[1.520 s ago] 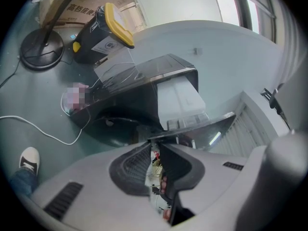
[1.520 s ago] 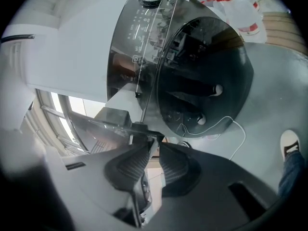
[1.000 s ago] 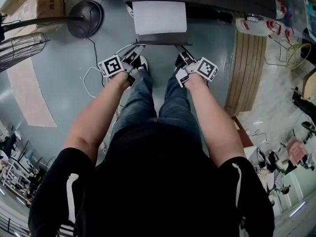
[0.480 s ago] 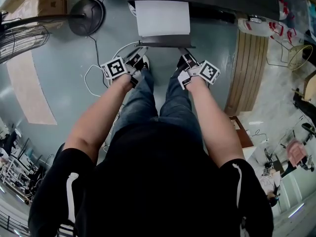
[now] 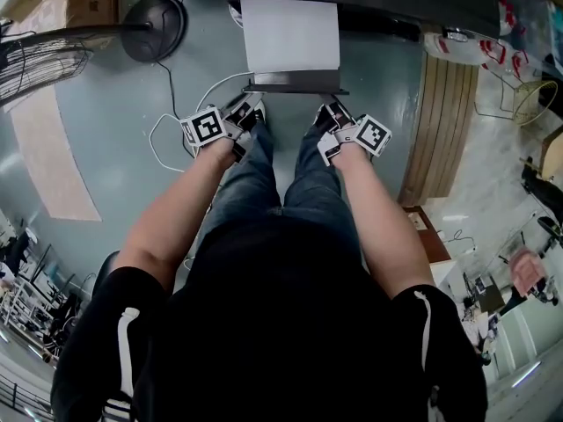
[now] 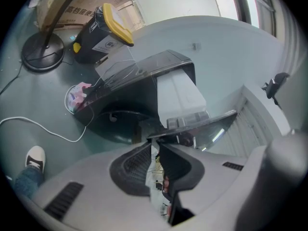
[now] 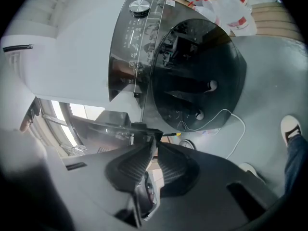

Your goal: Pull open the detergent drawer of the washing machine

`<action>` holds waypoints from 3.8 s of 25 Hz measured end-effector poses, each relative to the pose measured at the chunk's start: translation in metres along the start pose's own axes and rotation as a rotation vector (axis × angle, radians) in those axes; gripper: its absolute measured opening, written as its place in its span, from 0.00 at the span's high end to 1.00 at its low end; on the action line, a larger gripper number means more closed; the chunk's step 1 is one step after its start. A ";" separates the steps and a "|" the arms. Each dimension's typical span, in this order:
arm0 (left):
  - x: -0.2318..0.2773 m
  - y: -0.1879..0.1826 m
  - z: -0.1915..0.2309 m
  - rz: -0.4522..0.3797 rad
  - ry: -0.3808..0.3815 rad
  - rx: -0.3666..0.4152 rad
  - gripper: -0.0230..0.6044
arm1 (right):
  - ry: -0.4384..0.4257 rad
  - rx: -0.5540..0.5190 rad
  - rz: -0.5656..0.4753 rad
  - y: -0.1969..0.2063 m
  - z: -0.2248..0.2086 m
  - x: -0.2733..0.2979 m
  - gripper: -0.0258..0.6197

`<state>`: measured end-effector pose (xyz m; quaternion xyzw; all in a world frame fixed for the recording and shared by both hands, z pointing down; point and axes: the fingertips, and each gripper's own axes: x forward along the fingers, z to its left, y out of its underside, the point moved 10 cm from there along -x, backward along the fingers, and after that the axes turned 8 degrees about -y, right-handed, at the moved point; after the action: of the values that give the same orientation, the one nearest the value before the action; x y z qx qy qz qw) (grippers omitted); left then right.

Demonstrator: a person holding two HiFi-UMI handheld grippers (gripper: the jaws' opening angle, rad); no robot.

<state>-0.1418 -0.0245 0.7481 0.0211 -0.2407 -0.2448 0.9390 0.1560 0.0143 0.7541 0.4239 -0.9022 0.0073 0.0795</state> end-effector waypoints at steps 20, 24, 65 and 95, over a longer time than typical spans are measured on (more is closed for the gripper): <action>-0.013 0.023 0.006 0.029 -0.036 -0.018 0.87 | 0.002 0.019 0.016 0.015 -0.004 -0.020 0.88; -0.010 0.020 0.005 0.035 -0.004 -0.011 0.87 | -0.007 0.008 0.029 0.013 -0.005 -0.018 0.88; -0.047 -0.009 -0.034 0.208 -0.139 0.431 0.73 | 0.244 -0.396 0.236 -0.029 0.044 -0.052 0.77; -0.105 -0.112 -0.118 -0.086 -0.147 0.631 0.74 | 0.268 -0.776 0.116 -0.086 0.176 -0.051 0.82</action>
<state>-0.2176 -0.0832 0.5799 0.3036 -0.3710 -0.1983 0.8549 0.2301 -0.0160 0.5676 0.3061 -0.8422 -0.2735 0.3497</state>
